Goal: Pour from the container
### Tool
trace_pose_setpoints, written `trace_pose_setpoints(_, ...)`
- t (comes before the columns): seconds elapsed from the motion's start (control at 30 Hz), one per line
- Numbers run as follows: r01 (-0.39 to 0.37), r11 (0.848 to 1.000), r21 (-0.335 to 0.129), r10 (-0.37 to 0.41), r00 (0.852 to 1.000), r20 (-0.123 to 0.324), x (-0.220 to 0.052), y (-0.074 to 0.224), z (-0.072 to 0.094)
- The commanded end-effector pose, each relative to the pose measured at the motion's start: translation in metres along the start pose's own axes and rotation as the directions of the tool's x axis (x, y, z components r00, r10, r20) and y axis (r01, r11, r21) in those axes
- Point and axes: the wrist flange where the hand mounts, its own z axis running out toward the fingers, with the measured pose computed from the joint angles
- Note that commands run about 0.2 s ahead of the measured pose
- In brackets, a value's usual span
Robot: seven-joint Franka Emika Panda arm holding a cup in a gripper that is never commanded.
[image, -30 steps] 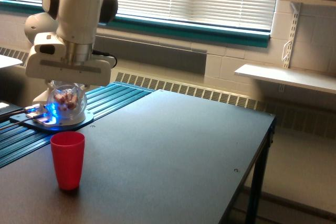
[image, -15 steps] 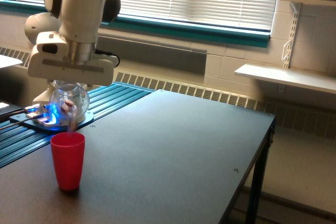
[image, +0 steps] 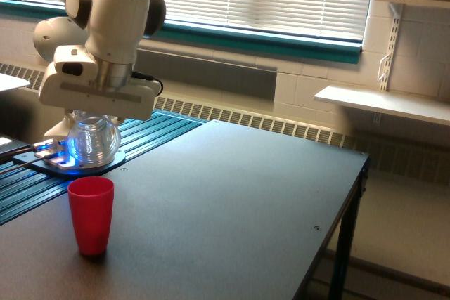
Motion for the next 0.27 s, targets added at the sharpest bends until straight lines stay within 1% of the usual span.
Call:
trace_pose_setpoints(0.03, -0.011, 1.0, -0.015, 0.011, 1.0, -0.017, 0.0007, -0.0034, -0.0028)
trace_pose_setpoints(0.13, -0.008, 1.0, -0.022, 0.007, 1.0, -0.021, 0.0007, -0.0046, -0.0031)
trace_pose_setpoints(0.2, -0.016, 1.0, -0.024, 0.016, 1.0, -0.016, 0.0016, -0.005, -0.0034)
trace_pose_setpoints(0.27, -0.016, 1.0, -0.008, 0.016, 1.0, -0.016, 0.0032, -0.0066, -0.0058)
